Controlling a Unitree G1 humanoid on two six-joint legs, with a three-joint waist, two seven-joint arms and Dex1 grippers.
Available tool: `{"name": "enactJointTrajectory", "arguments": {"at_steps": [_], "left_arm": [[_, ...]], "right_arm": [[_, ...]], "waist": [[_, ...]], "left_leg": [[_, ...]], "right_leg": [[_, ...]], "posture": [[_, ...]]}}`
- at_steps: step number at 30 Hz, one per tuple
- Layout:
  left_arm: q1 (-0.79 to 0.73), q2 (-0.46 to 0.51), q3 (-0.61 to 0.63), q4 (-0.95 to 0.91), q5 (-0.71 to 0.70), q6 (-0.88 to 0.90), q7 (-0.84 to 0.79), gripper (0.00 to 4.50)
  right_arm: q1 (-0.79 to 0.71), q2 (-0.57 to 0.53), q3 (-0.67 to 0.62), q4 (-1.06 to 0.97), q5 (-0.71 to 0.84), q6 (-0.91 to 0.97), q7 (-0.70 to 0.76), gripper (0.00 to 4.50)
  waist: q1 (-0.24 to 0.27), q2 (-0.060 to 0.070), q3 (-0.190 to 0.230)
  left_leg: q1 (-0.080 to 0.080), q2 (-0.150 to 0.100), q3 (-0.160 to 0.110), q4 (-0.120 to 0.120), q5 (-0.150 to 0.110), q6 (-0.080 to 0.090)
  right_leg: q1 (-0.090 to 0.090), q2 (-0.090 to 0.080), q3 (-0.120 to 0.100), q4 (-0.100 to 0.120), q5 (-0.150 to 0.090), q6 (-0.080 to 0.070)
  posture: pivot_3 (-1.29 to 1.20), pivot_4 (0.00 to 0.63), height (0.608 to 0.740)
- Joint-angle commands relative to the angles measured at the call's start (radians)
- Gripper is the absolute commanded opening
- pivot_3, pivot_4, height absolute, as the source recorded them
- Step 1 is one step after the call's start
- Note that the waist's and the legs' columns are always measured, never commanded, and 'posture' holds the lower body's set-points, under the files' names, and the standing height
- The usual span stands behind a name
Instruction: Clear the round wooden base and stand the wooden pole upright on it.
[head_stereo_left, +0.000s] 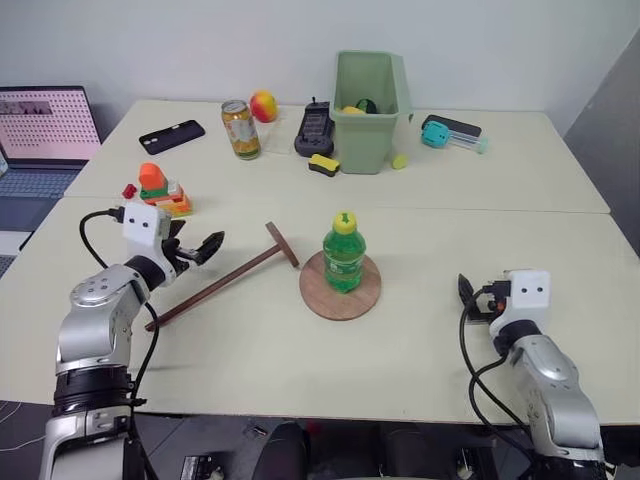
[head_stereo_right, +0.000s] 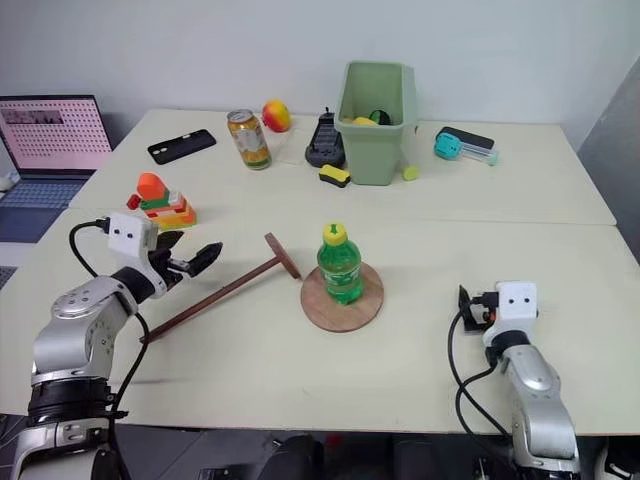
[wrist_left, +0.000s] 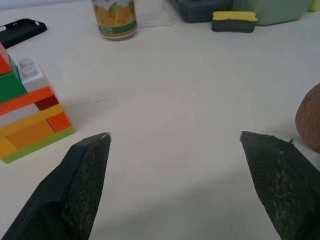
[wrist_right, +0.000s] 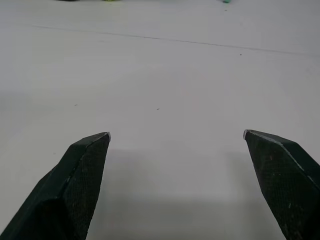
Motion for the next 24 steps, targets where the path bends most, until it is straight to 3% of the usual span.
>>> {"name": "enactJointTrajectory", "arguments": {"at_steps": [1,3,7,11,13,18,24], "left_arm": [[-0.01,0.027,0.027,-0.026,-0.006,0.004,0.012,4.32],[-0.006,0.028,0.034,-0.049,-0.033,0.019,-0.01,4.32],[0.007,0.088,0.009,-0.176,-0.103,0.106,-0.125,4.32],[-0.012,0.185,-0.026,-0.39,-0.285,0.246,-0.311,4.32],[-0.018,0.221,-0.04,-0.474,-0.363,0.298,-0.378,4.32],[-0.001,0.257,-0.079,-0.634,-0.474,0.365,-0.437,4.32],[-0.022,0.23,-0.092,-0.65,-0.478,0.341,-0.408,4.32]], "right_arm": [[-0.032,-0.022,-0.025,0.002,0.012,-0.032,0.017,4.49],[-0.054,-0.032,-0.028,-0.009,0.044,-0.016,0.051,4.49],[-0.097,-0.125,-0.028,-0.096,0.222,0.097,0.253,4.49],[-0.203,-0.343,-0.024,-0.165,0.525,0.355,0.545,4.49],[-0.288,-0.409,-0.016,-0.151,0.631,0.458,0.615,4.49],[-0.441,-0.413,0.085,-0.088,0.622,0.484,0.639,4.49],[-0.541,-0.324,0.179,-0.039,0.583,0.461,0.617,4.49]], "waist": [[0.0,0.0,0.0],[-0.001,0.0,0.0],[-0.002,0.0,0.001],[0.0,0.001,0.001],[-0.001,0.001,0.002],[-0.002,0.001,0.001],[-0.002,0.001,0.002]], "left_leg": [[0.0,0.0,0.0,0.0,0.0,0.0],[0.0,0.0,0.0,0.0,0.0,0.0],[-0.001,0.0,0.0,0.0,0.0,0.0],[-0.001,0.0,0.0,0.0,0.0,0.0],[-0.001,0.0,-0.001,0.001,0.0,0.0],[0.0,0.0,-0.001,0.0,0.0,0.001],[0.0,0.001,-0.001,0.0,0.0,0.0]], "right_leg": [[0.0,0.0,0.0,0.0,0.0,0.0],[0.0,0.0,0.0,0.0,0.0,0.0],[0.0,0.0,0.0,0.0,0.0,0.0],[0.0,0.0,0.0,-0.001,0.0,0.0],[0.002,0.0,-0.001,-0.002,0.0,0.0],[0.003,0.001,-0.001,-0.002,0.0,0.0],[0.001,0.001,0.0,-0.002,0.0,0.0]], "posture": [[0.0,0.15,0.74],[0.0,0.15,0.74],[0.0,0.15,0.74],[0.0,0.15,0.74],[0.0,0.15,0.74],[0.0,0.15,0.74],[0.0,0.15,0.74]]}}
